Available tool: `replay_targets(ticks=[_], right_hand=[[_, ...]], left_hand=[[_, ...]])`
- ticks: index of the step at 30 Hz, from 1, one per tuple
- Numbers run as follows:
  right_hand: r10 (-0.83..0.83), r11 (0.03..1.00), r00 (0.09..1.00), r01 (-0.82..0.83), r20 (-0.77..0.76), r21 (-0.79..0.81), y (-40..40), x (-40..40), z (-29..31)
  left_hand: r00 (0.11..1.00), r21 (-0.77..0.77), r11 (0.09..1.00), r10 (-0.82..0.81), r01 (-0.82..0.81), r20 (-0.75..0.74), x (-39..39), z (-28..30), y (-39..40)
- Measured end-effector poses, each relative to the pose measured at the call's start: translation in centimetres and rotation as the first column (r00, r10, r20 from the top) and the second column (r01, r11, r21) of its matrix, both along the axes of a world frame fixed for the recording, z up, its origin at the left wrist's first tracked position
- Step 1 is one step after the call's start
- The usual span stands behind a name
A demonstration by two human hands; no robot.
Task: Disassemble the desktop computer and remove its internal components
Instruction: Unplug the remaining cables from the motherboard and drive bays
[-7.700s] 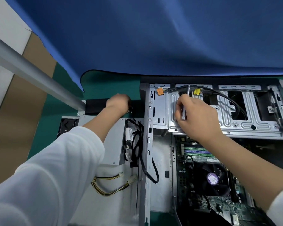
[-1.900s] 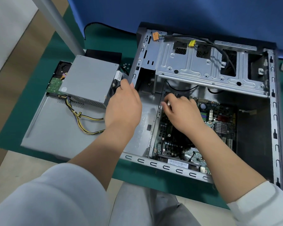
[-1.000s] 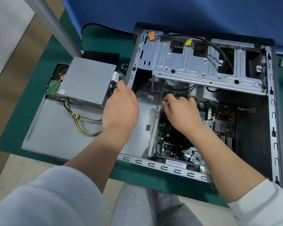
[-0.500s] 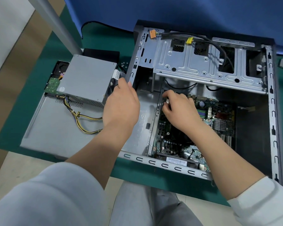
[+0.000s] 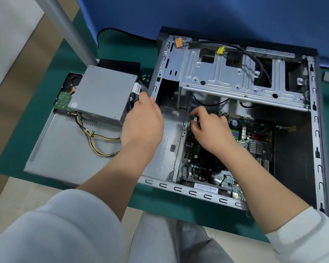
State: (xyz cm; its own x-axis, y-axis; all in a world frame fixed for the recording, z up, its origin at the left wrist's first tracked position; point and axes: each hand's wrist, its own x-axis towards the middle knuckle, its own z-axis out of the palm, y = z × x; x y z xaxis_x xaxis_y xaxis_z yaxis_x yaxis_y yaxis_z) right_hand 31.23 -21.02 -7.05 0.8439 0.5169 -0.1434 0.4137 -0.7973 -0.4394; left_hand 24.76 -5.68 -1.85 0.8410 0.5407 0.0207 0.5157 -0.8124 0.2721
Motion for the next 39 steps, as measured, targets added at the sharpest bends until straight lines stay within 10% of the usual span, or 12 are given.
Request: replay_targets(ticks=[14,29,34,37,39], right_hand=[[-0.013,1.000,1.000,0.013,-0.015,0.022,0.2,0.0,0.0],[-0.243,0.828,0.883,0.404,-0.402,0.389,-2.0,-1.3,4.2],[-0.309,0.687,0.805,0.557,-0.506,0.466,-4.5,-2.0,5.9],[-0.364,0.631,0.742,0.641,-0.563,0.437,-5.2,-1.8,5.4],[-0.393,0.614,0.713,0.674,-0.581,0.411,-5.2,-1.7,4.7]], left_hand=[[1.000,-0.048,0.999,0.017,-0.016,0.023,-0.1,0.0,0.1],[0.989,-0.273,0.962,0.034,0.007,0.143,-0.6,0.5,0.3],[0.819,0.091,0.930,-0.357,0.356,0.449,-1.9,1.7,-0.3],[0.745,0.119,0.750,-0.661,0.651,0.091,-0.6,0.7,-2.0],[0.812,-0.105,0.832,-0.555,0.545,-0.181,1.2,-1.0,-2.8]])
